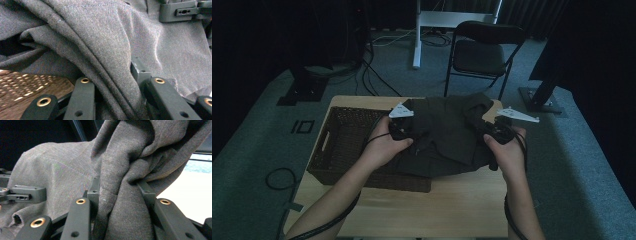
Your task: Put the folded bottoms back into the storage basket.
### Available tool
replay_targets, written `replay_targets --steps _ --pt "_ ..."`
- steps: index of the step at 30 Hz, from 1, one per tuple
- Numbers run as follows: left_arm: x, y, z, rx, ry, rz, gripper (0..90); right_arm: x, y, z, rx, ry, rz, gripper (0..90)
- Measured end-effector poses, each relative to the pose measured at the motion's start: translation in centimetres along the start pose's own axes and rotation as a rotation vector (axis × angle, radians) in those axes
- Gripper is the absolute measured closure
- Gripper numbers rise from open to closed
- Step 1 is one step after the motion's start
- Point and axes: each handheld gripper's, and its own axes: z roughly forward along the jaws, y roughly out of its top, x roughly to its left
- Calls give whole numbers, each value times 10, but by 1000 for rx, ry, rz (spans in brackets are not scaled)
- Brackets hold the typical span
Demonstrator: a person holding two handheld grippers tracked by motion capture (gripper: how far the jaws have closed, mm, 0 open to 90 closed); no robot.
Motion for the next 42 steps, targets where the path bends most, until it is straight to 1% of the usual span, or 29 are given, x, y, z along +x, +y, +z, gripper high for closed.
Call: replay_targets --steps 2,3,5,8,11,12,13,14,17,18,21,22,24,25,26,27,28,29,31,32,33,35,36,37,38,39,40,41,42 --pt "8 0 -9 -7 12 1 704 8 3 8 -5 12 -3 637" --pt "8 0 -9 -7 12 1 703 8 3 8 -5 12 -3 637" --pt "14 -1 -14 -11 12 -5 703 12 5 14 -3 23 -5 637" --pt "26 -4 -23 -14 25 -16 703 23 8 25 2 34 -19 637" --pt "31 -6 -27 -17 32 -19 703 27 9 31 6 39 -24 636" --pt "35 -9 -31 -18 38 -23 703 32 10 37 15 42 -26 636" --pt "35 -9 -31 -18 38 -23 703 34 10 40 17 43 -30 635" --pt "41 -12 -34 -22 43 -32 703 36 10 43 17 48 -35 635" --pt "45 -14 -38 -18 47 -41 703 39 10 49 25 48 -36 634" --pt "47 -15 -39 -20 54 -41 703 43 10 55 31 50 -41 634" --pt "56 -17 -48 -19 75 -42 704 49 11 64 28 61 -42 634" --pt "56 -17 -48 -19 75 -42 704 49 11 64 28 61 -42 634" --pt "65 -21 -56 -20 88 -51 704 56 10 74 29 72 -37 634" --pt "65 -21 -56 -20 88 -51 704 56 10 74 29 72 -37 634" --pt "72 -25 -60 -18 96 -60 704 61 9 82 31 79 -38 635" --pt "72 -25 -60 -18 96 -60 704 64 8 86 33 82 -45 635" --pt "80 -30 -63 -16 105 -72 704 67 7 90 32 88 -40 635" --pt "80 -30 -63 -16 105 -72 706 67 7 90 32 88 -40 635" --pt "88 -35 -66 -16 108 -87 708 74 3 103 40 92 -38 635" --pt "96 -40 -69 -20 113 -94 709 77 2 107 46 94 -43 636" --pt "96 -40 -69 -20 113 -94 710 80 1 111 48 93 -48 636" --pt "103 -45 -71 -16 118 -113 711 83 0 115 52 93 -54 635" --pt "108 -50 -72 3 134 -111 717 87 -3 123 60 88 -56 636" --pt "108 -50 -72 3 134 -111 723 87 -3 123 60 88 -56 636" --pt "113 -54 -74 14 147 -113 730 91 -6 131 68 91 -59 636" --pt "113 -54 -74 14 147 -113 732 93 -7 135 75 93 -55 636" --pt "119 -58 -75 21 160 -125 733 94 -9 140 77 95 -50 636" --pt "119 -58 -75 21 160 -125 734 96 -11 144 75 99 -43 636" --pt "126 -62 -78 28 170 -138 736 98 -13 148 81 100 -42 636"
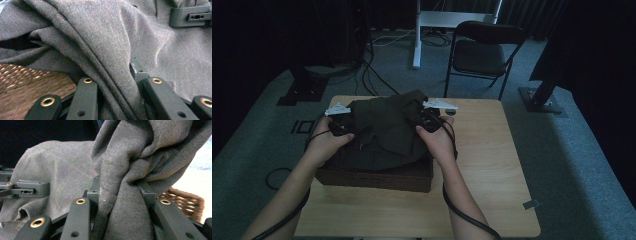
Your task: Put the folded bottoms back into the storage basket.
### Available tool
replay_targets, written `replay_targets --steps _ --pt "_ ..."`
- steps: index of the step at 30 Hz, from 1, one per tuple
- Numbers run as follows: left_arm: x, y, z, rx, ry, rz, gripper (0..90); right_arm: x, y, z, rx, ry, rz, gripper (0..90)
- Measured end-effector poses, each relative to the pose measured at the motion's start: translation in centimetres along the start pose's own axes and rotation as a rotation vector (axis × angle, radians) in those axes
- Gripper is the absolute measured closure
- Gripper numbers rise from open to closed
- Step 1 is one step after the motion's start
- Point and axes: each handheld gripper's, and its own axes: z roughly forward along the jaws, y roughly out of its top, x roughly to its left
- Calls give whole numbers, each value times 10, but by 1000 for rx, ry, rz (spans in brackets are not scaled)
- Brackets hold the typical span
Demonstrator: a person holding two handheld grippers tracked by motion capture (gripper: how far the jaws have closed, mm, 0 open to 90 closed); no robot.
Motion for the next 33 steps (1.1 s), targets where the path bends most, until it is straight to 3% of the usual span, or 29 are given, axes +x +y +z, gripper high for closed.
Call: replay_targets --steps 8,9,15,21,26,31,33 --pt "21 -14 3 37 55 -15 740 8 -12 30 19 7 29 637" --pt "26 -19 5 47 67 -19 740 11 -19 41 23 3 42 638" --pt "38 -32 17 73 87 -44 741 11 -34 58 43 -11 53 638" --pt "40 -41 32 105 135 -33 741 10 -47 71 60 -48 57 638" --pt "42 -42 35 125 129 -48 741 8 -56 75 76 -56 63 638" --pt "43 -42 41 154 145 -12 740 6 -61 79 106 -58 68 638" --pt "45 -44 46 178 141 -22 740 4 -64 82 119 -62 77 639"
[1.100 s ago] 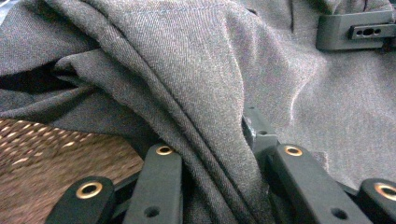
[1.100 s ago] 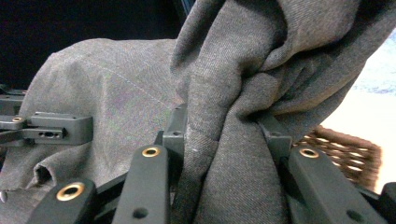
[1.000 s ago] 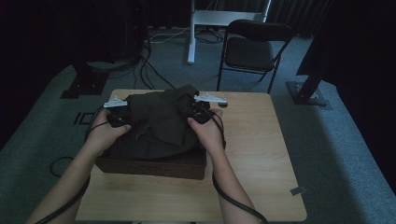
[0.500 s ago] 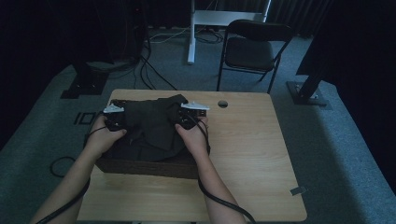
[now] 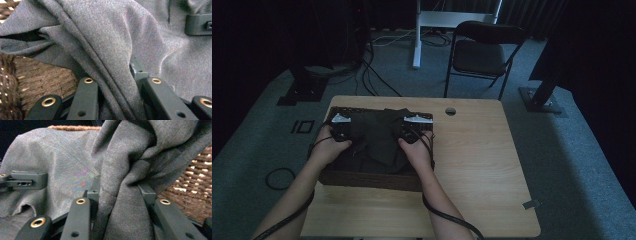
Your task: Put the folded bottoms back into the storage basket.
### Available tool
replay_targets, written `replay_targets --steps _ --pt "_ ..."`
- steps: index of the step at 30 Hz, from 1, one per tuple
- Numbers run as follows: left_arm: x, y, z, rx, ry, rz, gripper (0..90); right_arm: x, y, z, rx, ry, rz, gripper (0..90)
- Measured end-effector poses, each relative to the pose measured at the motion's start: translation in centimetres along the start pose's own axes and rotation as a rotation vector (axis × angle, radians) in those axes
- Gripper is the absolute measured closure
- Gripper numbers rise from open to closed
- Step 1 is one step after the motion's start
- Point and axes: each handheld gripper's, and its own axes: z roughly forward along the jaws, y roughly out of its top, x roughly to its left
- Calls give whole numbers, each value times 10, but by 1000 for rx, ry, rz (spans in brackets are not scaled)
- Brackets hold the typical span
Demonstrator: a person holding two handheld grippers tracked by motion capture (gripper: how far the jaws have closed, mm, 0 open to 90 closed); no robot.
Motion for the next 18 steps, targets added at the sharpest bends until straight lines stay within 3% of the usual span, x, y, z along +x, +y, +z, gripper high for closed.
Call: replay_targets --steps 6,12,18 --pt "5 -8 17 51 -13 -10 738 -5 -10 10 62 -9 25 638" --pt "5 -13 28 77 -23 -8 735 -7 -13 16 110 -54 15 634" --pt "5 -22 35 67 -36 -9 723 -7 -17 20 128 -101 -33 604"
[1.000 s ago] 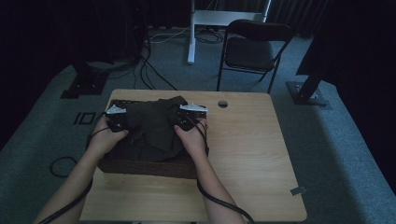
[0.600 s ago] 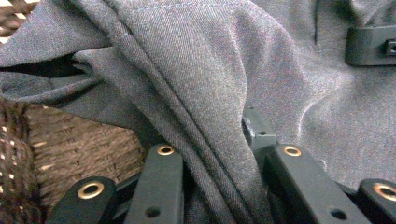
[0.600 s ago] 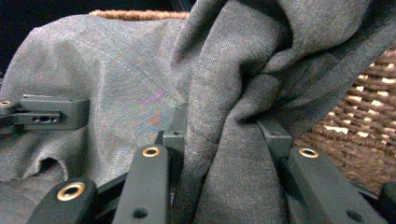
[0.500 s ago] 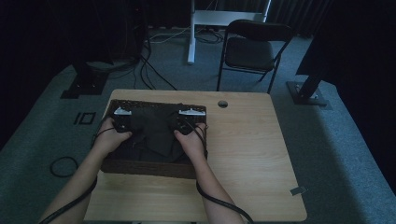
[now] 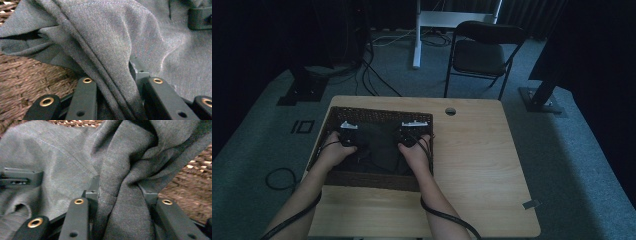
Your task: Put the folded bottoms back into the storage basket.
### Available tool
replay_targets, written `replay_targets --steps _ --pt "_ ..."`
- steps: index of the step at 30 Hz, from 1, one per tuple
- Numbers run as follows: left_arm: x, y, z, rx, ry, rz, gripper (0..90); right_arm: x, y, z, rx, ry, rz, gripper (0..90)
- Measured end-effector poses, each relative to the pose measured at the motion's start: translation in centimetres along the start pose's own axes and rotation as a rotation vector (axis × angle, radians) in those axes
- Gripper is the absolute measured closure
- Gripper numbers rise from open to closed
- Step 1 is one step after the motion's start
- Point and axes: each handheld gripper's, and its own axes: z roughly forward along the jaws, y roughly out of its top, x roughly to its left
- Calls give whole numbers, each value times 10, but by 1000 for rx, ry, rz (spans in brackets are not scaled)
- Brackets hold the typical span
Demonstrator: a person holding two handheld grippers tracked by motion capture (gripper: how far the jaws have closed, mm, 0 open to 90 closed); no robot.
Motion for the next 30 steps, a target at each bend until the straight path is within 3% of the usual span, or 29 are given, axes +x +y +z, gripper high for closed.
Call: replay_targets --steps 6,12,17,20,22,27,30 --pt "-1 -2 3 3 5 2 699 -1 -2 3 31 -38 -20 565" --pt "-1 -4 5 0 8 10 667 -6 -5 9 76 -70 -55 413" --pt "0 -6 5 -15 11 3 604 -5 -5 12 85 -94 -130 293" --pt "1 -6 6 -28 18 2 510 -6 -3 12 65 -132 -193 188" --pt "1 -6 6 -46 29 3 417 -5 -2 11 63 -143 -232 163" --pt "2 -5 4 -59 78 24 267 -4 1 9 44 -159 -262 132" --pt "2 -2 -1 -85 66 6 200 -2 5 5 14 -151 -262 125"
